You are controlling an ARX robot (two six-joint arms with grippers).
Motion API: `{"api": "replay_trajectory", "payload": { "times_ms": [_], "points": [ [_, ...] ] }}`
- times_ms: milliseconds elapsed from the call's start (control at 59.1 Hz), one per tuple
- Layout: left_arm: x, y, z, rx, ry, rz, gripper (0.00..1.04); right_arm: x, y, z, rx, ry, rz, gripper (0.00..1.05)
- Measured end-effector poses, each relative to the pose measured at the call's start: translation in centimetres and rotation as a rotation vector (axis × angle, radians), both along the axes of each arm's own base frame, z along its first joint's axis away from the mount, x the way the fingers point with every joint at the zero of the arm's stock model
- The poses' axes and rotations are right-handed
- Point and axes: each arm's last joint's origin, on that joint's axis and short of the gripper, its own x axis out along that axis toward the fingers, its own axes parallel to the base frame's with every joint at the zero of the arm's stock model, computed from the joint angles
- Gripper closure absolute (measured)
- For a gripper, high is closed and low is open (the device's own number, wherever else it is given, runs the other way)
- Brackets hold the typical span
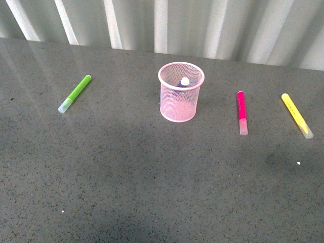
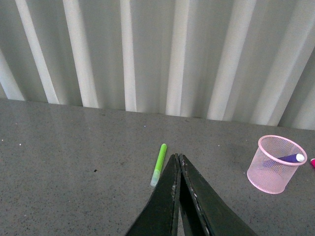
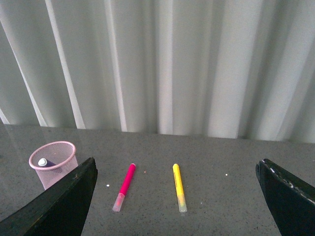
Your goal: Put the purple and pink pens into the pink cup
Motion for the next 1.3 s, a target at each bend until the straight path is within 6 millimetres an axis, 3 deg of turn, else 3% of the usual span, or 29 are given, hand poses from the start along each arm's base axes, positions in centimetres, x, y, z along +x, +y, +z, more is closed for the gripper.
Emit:
{"api": "replay_trajectory", "payload": {
  "times_ms": [609,762,1117,1151,1303],
  "points": [
    [-1.4,0.0,0.0,0.0,-0.003,0.0,1.01,0.0,0.0,0.0,0.0,0.0,0.0,0.07],
    [-2.6,0.0,-0.3,0.001,-0.001,0.0,1.01,0.0,0.0,0.0,0.0,0.0,0.0,0.07],
    [-2.6,0.0,-0.3,0.002,0.003,0.0,1.01,0.0,0.0,0.0,0.0,0.0,0.001,0.07],
    [-2.6,0.0,-0.3,0.0,0.002,0.0,0.99,0.0,0.0,0.0,0.0,0.0,0.001,0.07],
    [-2.6,0.0,-0.3,0.002,0.002,0.0,0.73,0.0,0.0,0.0,0.0,0.0,0.0,0.07]
  ]
}}
